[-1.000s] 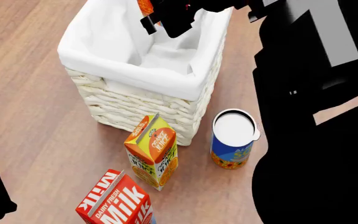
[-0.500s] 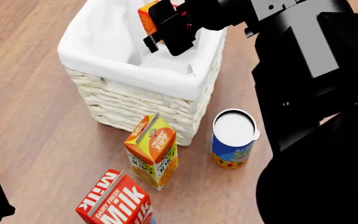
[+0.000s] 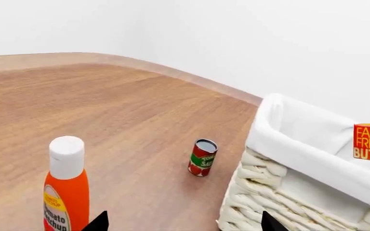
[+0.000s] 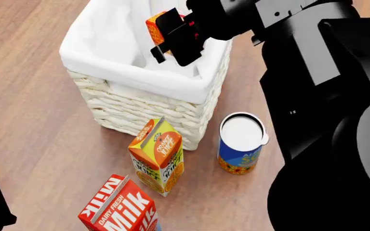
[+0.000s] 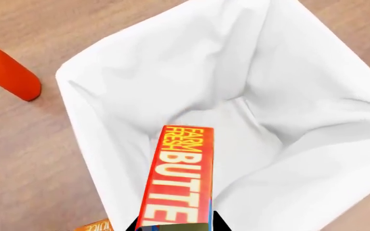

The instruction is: Pick up the butter and put it in the basket.

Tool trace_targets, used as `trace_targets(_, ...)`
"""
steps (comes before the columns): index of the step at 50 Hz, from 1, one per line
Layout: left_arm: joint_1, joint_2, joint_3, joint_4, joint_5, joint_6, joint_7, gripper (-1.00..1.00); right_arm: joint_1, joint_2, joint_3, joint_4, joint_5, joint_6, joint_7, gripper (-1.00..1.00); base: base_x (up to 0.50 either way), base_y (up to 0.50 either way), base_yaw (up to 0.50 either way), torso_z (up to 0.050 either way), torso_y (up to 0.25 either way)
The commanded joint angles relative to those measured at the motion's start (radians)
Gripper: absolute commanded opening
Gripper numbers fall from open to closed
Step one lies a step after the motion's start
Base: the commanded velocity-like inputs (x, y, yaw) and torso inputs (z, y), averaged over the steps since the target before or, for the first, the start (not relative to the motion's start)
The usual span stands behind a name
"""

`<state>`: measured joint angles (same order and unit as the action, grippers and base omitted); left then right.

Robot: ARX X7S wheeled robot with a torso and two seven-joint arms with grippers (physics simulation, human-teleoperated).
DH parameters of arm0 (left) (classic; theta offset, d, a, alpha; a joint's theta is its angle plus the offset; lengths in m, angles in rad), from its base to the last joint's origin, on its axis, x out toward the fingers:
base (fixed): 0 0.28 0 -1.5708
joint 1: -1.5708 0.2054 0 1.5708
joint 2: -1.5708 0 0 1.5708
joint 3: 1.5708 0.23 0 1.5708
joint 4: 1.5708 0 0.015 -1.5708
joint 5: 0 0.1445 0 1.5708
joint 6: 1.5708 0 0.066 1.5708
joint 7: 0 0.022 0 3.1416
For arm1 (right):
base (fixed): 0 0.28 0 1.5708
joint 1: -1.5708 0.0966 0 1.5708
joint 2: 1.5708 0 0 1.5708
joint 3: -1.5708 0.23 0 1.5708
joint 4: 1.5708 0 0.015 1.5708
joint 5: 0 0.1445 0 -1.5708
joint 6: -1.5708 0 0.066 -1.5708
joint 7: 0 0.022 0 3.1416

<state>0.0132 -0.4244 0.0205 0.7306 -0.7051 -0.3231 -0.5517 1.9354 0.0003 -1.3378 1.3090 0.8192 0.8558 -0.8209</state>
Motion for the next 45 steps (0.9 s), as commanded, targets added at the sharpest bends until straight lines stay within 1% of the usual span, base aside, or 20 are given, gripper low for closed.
trace_targets(1, 0.006, -0.005, 0.0, 0.012, -0.006, 0.0, -0.006, 1.0, 0.0, 0.0, 0.01, -0.005, 0.013, -0.014, -0.007, -1.0, 0.0, 0.0, 0.0, 0.0, 0.011)
trace_targets(15, 0.014, -0.01, -0.001, 0.027, -0.013, 0.0, -0.015, 1.0, 0.003, 0.0, -0.006, -0.005, 0.029, -0.018, -0.004, -1.0, 0.0, 0.0, 0.0, 0.001, 0.001)
trace_targets(29, 0.013, -0.012, 0.006, 0.02, -0.011, 0.006, -0.012, 1.0, 0.0, 0.0, 0.026, -0.002, -0.004, -0.031, 0.015, -1.0, 0.0, 0.0, 0.0, 0.001, 0.001)
trace_targets(30, 0.013, -0.013, 0.005, 0.02, -0.013, 0.005, -0.013, 1.0, 0.0, 0.0, 0.025, -0.003, -0.004, -0.036, 0.014, 1.0, 0.0, 0.0, 0.0, 0.0, 0.0)
trace_targets(35, 0.014, -0.013, 0.005, 0.02, -0.013, 0.009, -0.012, 1.0, -0.001, 0.0, 0.061, -0.001, -0.041, -0.046, 0.027, 1.0, 0.0, 0.0, 0.0, 0.0, 0.0)
trace_targets(37, 0.014, -0.015, 0.005, 0.023, -0.015, 0.007, -0.015, 1.0, -0.003, 0.0, 0.114, -0.001, -0.085, -0.048, 0.042, 1.0, 0.0, 0.0, 0.0, 0.0, 0.0)
trace_targets(45, 0.02, -0.017, 0.009, 0.025, -0.013, 0.012, -0.012, 1.0, 0.0, 0.0, 0.236, -0.001, -0.208, -0.069, 0.066, 1.0, 0.0, 0.0, 0.0, 0.0, 0.0)
